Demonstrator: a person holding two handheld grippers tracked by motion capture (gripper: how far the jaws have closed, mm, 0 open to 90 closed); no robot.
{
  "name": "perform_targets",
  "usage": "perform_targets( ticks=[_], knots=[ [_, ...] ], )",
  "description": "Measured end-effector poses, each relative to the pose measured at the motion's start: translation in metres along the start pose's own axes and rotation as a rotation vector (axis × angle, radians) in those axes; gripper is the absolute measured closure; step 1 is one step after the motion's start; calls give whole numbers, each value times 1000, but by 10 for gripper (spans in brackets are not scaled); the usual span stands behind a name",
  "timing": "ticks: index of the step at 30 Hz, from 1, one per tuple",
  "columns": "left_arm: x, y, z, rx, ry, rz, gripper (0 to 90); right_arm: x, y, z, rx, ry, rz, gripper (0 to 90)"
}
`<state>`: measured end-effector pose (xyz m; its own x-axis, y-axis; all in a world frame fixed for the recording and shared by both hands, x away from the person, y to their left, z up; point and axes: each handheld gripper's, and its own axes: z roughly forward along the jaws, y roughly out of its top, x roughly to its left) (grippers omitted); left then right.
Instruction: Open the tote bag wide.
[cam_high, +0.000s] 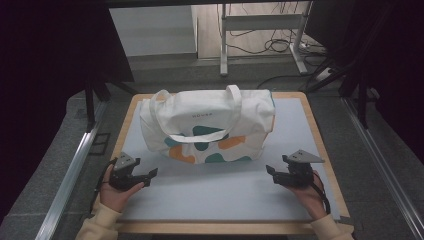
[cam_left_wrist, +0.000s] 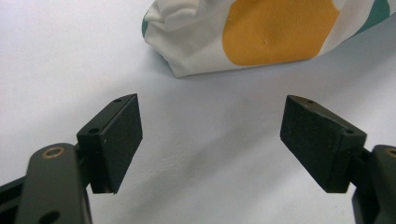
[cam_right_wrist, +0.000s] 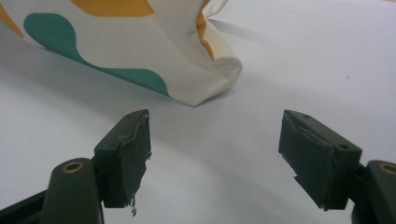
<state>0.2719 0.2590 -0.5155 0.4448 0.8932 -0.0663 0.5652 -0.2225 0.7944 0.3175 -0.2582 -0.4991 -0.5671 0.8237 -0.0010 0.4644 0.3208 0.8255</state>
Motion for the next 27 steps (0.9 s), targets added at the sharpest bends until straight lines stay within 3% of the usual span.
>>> perform_targets(
  ticks=[3,14,27],
  knots=[
    [-2,3,-3,-2,22,20,212,1,4,-1,-4,6,8,255],
    [3,17,-11,-40,-18,-23,212,3,21,-5,-28,10,12,257],
    [5,44,-20,-62,-47,-16,232,-2,43,-10,-64,16,24,257]
  ],
)
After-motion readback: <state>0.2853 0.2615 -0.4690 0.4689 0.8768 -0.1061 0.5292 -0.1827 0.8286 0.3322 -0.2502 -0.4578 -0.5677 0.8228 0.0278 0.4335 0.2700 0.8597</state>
